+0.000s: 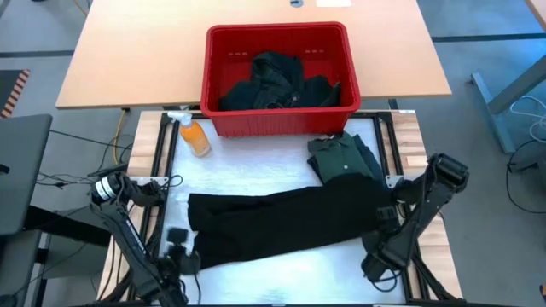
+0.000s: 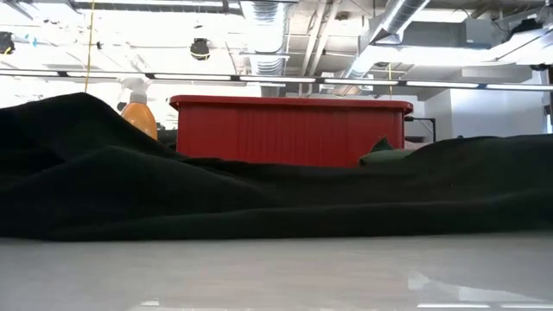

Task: Fold laundry
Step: Fold the black shirt

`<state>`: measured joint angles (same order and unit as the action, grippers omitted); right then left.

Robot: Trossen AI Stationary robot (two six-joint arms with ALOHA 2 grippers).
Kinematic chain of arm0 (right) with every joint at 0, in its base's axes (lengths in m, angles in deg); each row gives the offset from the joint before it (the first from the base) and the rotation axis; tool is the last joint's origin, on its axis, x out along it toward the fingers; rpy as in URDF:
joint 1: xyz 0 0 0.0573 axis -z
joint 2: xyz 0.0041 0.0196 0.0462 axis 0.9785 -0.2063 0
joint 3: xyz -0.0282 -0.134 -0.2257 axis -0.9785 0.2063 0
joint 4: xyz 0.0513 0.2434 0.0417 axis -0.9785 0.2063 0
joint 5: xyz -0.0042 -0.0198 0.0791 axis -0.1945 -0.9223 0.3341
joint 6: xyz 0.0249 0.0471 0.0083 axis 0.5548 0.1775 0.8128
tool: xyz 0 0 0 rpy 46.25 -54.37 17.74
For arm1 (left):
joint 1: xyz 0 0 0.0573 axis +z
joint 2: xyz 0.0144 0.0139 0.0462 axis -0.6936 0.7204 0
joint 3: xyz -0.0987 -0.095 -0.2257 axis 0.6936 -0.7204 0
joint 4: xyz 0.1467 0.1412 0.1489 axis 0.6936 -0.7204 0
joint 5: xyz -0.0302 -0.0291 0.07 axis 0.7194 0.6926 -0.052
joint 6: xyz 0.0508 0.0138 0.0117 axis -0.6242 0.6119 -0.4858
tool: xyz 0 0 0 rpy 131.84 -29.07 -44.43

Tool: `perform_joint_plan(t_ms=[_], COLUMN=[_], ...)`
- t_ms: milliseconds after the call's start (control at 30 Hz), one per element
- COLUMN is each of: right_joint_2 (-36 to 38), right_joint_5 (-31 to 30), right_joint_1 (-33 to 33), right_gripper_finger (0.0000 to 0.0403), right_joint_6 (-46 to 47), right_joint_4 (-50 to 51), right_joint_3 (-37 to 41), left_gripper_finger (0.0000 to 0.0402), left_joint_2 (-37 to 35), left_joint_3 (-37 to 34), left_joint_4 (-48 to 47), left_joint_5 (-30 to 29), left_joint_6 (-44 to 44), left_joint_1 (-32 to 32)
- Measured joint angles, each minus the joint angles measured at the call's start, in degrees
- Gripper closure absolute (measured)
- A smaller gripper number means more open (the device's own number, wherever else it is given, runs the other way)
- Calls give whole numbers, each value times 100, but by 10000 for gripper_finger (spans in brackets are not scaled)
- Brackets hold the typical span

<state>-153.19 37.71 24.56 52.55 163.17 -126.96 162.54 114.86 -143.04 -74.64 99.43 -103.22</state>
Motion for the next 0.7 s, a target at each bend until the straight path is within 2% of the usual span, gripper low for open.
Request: perform_joint_plan(t_ms=[100,200,267,367,500,700], right_joint_2=[0,0,0,0,0,2], right_joint_5=[-95,-129,-129,-129,-129,-134], right_joint_1=[-129,-158,-158,-145,-145,-145], right_gripper_finger=[376,378,378,377,377,376], right_joint_6=[319,459,524,533,576,576], right_joint_4=[-106,-160,-147,-186,-195,-202], right_joint_3=[0,0,0,0,0,0], left_gripper_finger=[401,398,387,358,303,217], left_joint_2=[9,26,29,30,37,36], left_joint_3=[-149,-269,-332,-445,-792,-1275], left_joint_4=[1583,2508,2680,2662,2995,3539], left_joint_5=[-698,-1042,-1103,-1104,-1015,-1188], left_joint_6=[-667,-1292,-1418,-1119,-808,-778], left_joint_1=[2,33,89,172,255,467])
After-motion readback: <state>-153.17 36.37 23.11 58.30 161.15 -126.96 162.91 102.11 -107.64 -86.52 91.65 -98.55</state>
